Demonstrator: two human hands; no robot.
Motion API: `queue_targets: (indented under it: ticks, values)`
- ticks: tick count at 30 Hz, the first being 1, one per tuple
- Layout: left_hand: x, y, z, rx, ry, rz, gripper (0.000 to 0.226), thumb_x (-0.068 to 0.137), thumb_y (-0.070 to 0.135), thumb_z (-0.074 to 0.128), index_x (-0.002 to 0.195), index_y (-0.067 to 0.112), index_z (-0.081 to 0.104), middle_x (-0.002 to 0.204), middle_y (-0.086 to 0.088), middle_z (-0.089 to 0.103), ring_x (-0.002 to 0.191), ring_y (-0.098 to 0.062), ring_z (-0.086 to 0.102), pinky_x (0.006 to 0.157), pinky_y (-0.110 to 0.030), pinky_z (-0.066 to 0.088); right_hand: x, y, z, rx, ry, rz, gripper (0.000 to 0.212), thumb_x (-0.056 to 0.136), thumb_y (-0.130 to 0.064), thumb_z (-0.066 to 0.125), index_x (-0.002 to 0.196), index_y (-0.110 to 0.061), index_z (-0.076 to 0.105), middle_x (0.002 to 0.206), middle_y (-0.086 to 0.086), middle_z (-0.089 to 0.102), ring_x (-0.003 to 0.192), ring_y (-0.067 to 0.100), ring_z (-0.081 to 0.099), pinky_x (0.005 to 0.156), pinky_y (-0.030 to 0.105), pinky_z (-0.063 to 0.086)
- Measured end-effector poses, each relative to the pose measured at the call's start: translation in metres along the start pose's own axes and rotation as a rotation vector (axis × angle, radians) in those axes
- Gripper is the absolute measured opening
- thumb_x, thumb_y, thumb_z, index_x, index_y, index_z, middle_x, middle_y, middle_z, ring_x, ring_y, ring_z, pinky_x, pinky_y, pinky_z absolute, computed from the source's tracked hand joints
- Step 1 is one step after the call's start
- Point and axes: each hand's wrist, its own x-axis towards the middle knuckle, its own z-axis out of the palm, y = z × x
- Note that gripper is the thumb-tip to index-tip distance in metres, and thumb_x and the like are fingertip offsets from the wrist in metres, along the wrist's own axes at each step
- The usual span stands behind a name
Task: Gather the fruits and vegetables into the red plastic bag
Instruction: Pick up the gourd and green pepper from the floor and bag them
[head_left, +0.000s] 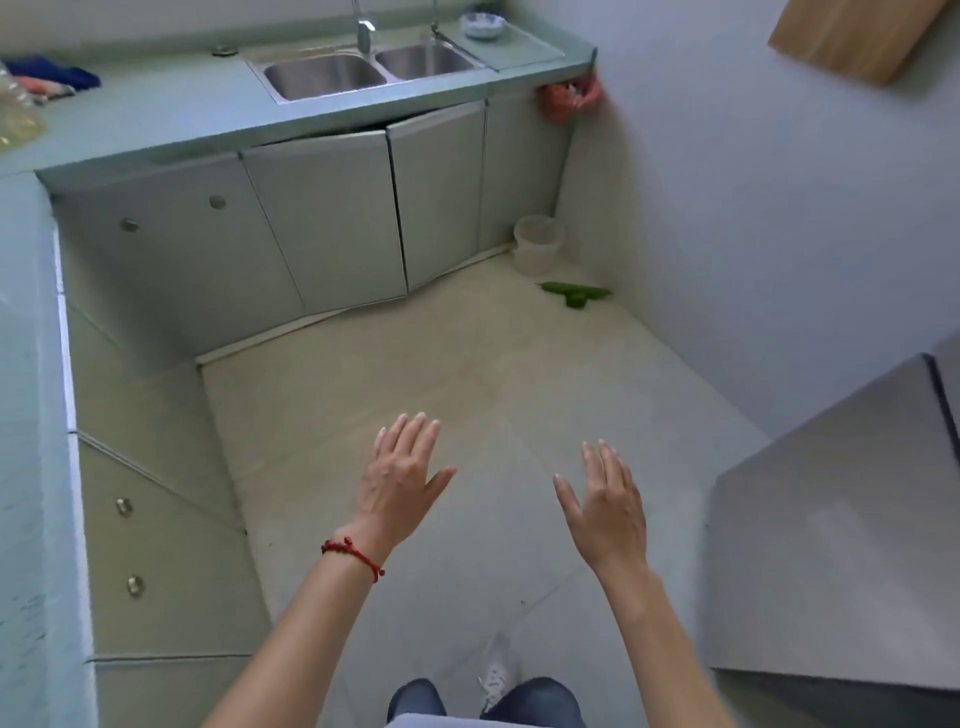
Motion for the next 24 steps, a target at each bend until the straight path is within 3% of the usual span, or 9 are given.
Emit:
queue_targets:
  ticks: [11, 15, 24]
  values:
    - [0.090, 0.054, 0.017, 0.014, -0.014, 0.031, 0.060, 0.083, 0.047, 0.036, 0.120, 0.004, 0.056, 0.120, -0.019, 0.062, 0.114, -0.038, 0.056, 0.092, -0.054, 0.044, 0.086, 0.057, -0.027, 0.018, -0.015, 0.034, 0.059, 0.092, -0.037, 0.047, 0.140, -0.008, 0.032, 0.150, 0.016, 0.029, 0.140, 0.028, 0.023, 0.114, 0.036, 0.020]
    - [0.128, 0.059, 0.021, 0.012, -0.026, 0.041, 0.067, 0.087, 0.056, 0.025, 0.120, 0.005, 0.055, 0.121, -0.018, 0.062, 0.115, -0.038, 0.056, 0.093, -0.053, 0.044, 0.122, 0.066, -0.027, 0.018, -0.037, 0.043, 0.060, 0.092, -0.039, 0.045, 0.142, -0.009, 0.029, 0.152, 0.013, 0.026, 0.141, 0.025, 0.020, 0.114, 0.033, 0.018]
    - [0.285, 0.049, 0.034, 0.005, -0.019, 0.104, 0.062, 0.084, 0.051, 0.033, 0.121, 0.006, 0.055, 0.121, -0.018, 0.061, 0.116, -0.038, 0.055, 0.093, -0.053, 0.044, 0.261, 0.068, -0.016, 0.030, -0.023, 0.087, 0.059, 0.093, -0.039, 0.044, 0.142, -0.010, 0.029, 0.152, 0.011, 0.025, 0.141, 0.023, 0.019, 0.113, 0.033, 0.018]
